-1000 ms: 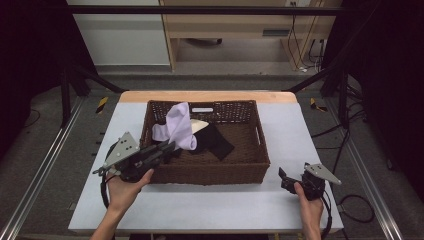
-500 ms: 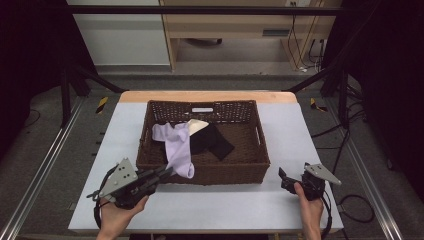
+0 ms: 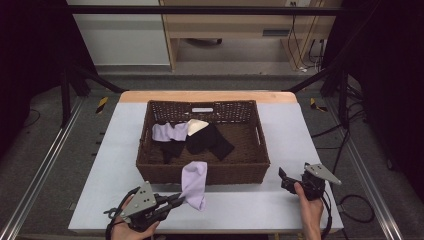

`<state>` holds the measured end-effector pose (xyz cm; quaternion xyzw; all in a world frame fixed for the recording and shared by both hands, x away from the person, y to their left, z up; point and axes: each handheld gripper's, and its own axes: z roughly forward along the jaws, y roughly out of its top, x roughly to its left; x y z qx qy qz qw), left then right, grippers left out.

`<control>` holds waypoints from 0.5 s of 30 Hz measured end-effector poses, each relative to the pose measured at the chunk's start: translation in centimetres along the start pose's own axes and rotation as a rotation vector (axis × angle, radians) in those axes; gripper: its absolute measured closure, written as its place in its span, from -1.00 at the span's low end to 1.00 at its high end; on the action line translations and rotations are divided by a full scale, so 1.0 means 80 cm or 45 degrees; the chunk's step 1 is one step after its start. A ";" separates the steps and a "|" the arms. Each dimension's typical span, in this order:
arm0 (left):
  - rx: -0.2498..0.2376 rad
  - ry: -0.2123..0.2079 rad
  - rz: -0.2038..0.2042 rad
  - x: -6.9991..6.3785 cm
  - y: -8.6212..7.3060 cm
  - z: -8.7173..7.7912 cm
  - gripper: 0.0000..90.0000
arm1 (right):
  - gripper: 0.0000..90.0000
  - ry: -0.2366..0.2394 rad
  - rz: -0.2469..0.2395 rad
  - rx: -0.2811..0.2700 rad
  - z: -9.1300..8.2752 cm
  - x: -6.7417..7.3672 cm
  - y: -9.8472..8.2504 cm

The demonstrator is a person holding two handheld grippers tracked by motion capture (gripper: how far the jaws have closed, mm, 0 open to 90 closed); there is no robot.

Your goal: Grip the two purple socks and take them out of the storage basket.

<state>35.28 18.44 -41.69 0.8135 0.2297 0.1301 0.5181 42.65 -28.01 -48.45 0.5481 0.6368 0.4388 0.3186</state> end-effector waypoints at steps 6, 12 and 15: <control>0.155 -0.034 -0.027 0.002 -0.021 0.025 0.89 | -0.91 0.001 0.000 0.003 0.000 0.000 0.000; 0.276 -0.020 -0.042 0.005 -0.035 0.041 0.88 | -0.91 0.003 -0.005 0.005 0.001 -0.001 0.000; 0.321 -0.006 -0.060 0.008 -0.041 0.048 0.87 | -0.91 0.002 -0.006 0.007 0.001 -0.001 0.000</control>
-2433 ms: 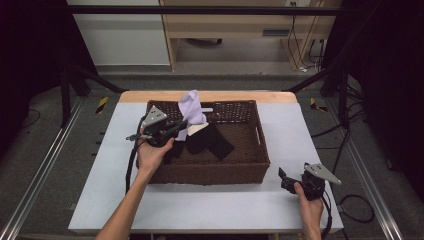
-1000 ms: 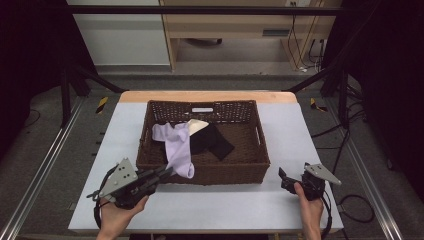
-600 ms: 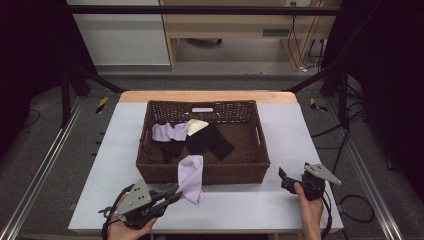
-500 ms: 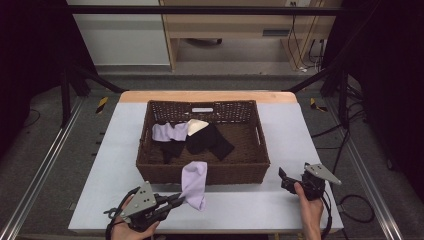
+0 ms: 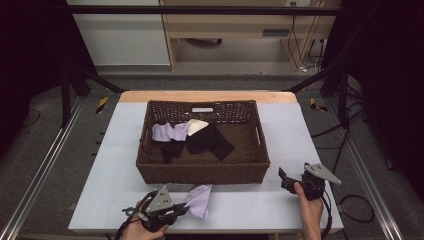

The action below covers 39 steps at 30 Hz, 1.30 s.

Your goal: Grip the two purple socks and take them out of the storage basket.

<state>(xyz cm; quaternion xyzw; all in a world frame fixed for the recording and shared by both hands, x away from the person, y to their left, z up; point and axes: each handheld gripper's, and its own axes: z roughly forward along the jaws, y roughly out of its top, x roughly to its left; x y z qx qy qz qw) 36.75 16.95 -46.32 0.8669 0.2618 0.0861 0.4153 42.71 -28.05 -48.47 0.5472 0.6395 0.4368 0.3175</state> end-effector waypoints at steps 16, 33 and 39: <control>-0.130 0.042 -0.096 0.009 0.009 -0.020 0.31 | -0.91 0.011 0.007 0.003 0.000 -0.001 0.000; -0.399 0.229 -0.152 0.048 0.085 -0.088 0.10 | -0.94 0.015 0.014 -0.029 -0.002 -0.002 -0.001; -0.428 0.295 -0.161 0.078 0.130 -0.094 0.06 | -0.95 0.038 0.005 -0.028 -0.002 -0.002 -0.001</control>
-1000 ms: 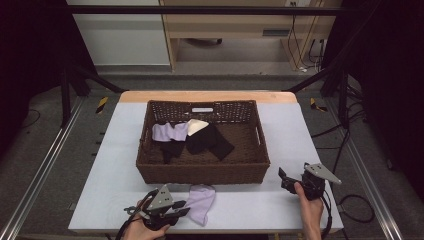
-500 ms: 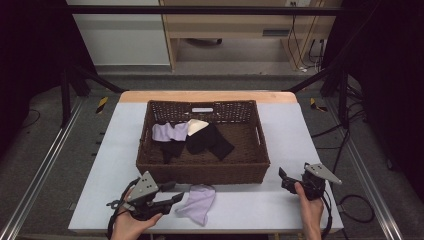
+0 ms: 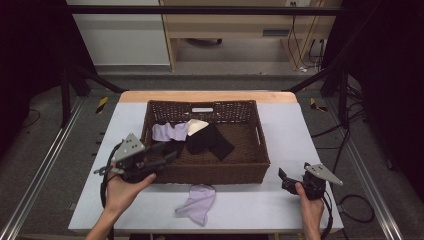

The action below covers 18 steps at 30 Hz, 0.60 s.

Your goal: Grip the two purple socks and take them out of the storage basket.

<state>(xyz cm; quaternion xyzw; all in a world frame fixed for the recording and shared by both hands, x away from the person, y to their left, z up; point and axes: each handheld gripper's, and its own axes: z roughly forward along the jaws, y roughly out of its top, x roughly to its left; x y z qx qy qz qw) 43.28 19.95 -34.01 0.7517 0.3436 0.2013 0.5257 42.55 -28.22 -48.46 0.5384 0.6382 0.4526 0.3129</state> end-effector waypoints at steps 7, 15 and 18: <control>-0.015 0.103 -0.022 0.029 0.041 0.038 0.03 | -0.91 -0.010 -0.004 0.006 0.000 0.001 0.000; 0.004 0.205 -0.052 0.054 0.065 0.096 0.05 | -0.91 -0.007 0.001 0.009 0.000 0.000 0.000; 0.028 0.236 -0.061 0.063 0.065 0.117 0.06 | -0.91 -0.009 0.005 0.009 0.000 0.000 0.000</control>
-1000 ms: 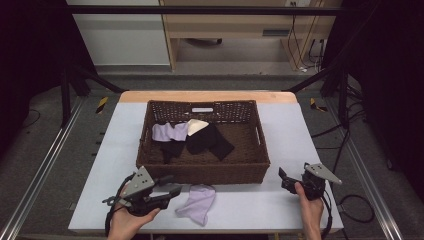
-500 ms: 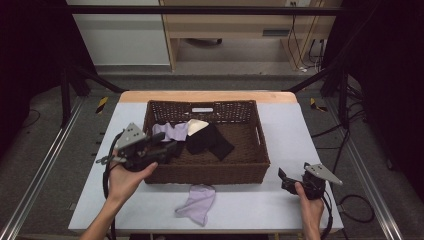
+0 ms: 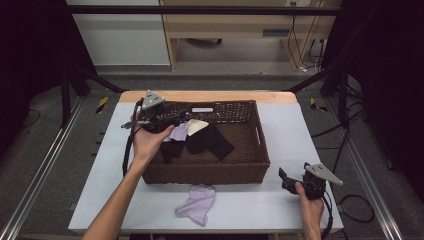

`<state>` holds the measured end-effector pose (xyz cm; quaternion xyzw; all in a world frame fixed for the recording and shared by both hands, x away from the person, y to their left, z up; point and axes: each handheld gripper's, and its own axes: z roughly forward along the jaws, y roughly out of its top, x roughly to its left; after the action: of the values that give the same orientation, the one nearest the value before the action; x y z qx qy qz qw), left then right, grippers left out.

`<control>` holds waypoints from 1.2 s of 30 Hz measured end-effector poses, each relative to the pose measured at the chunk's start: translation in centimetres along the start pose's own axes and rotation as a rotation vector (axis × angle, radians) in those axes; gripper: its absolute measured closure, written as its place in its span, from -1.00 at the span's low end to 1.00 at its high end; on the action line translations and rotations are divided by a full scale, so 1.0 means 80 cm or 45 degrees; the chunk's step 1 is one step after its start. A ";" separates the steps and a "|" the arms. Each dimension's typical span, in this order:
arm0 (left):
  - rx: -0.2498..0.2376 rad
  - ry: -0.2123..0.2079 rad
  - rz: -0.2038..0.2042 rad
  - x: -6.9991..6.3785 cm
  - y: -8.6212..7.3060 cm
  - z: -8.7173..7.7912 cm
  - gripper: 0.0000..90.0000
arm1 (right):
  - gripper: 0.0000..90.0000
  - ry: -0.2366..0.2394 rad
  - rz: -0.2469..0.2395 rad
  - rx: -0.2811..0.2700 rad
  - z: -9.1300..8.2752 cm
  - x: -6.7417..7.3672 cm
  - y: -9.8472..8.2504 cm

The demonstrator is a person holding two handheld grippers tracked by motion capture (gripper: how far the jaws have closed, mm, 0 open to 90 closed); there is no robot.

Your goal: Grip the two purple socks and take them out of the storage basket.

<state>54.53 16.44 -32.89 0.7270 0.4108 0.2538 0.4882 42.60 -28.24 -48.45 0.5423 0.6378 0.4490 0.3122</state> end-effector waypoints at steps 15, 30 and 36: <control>0.297 0.173 0.025 0.040 -0.053 0.083 0.11 | -0.91 0.000 0.009 -0.005 0.000 -0.001 0.000; 0.554 0.231 -0.050 0.054 -0.089 0.100 -0.05 | -0.91 -0.005 0.002 -0.007 0.000 0.000 0.000; 0.634 0.228 0.011 0.052 -0.096 0.105 0.03 | -0.91 -0.005 0.001 -0.008 -0.001 0.000 -0.001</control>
<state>60.52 17.15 -43.39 0.8011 0.4991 0.2100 0.2549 42.54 -28.22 -48.47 0.5425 0.6355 0.4502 0.3149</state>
